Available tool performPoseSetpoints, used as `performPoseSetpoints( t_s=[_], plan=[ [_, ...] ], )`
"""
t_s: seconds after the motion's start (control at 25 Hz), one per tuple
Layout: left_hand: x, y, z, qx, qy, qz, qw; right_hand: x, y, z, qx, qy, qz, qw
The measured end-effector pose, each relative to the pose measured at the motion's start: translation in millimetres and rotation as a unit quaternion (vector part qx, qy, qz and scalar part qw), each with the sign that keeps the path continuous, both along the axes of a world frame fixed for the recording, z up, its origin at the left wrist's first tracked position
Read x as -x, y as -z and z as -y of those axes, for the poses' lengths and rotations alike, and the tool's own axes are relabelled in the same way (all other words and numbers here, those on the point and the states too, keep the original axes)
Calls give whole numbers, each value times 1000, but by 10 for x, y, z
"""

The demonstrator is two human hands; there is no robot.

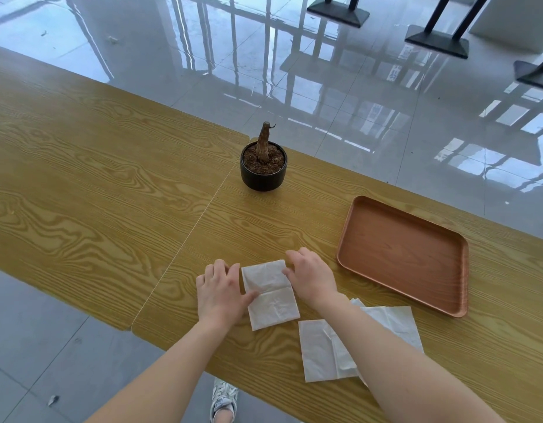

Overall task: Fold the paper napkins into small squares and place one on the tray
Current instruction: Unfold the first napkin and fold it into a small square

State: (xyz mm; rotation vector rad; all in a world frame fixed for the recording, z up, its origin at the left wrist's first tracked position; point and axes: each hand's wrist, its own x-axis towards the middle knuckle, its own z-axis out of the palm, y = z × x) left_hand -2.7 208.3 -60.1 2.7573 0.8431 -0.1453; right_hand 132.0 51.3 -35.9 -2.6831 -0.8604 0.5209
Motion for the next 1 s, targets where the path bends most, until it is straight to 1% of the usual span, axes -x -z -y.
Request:
performPoseSetpoints(
  t_s=[0.12,0.28,0.36,0.44,0.56,0.64,0.68,0.8,0.84,0.92,1.0],
  plan=[
    [-21,16,-27,5,6,2,1000,-89,38,-79,26,-13,-8,1000],
    [-57,12,-42,41,1,7,999,-116,75,-98,15,-14,-10,1000],
    [-72,4,-34,70,-5,14,997,-120,74,-107,7,-14,-22,1000],
    [-101,-13,-14,107,-24,39,993,-119,66,-114,-5,-16,-31,999],
    [-176,-76,-11,166,-71,80,980,-92,42,-73,-49,-5,-45,998],
    [-216,-120,-31,204,-94,89,970,-64,47,-18,-85,24,-73,993],
    [-229,-138,-36,220,-102,95,966,-49,40,10,-103,48,-101,988],
    [-215,-197,-16,256,-109,122,953,-30,-10,54,-153,111,-198,962],
    [-192,-217,-3,269,-107,133,948,-32,-23,59,-163,119,-217,955],
    [-129,-246,23,274,-94,156,945,-26,-47,80,-171,115,-219,954],
    [-37,-266,55,260,-71,176,947,12,-80,128,-159,91,-194,964]
  ],
)
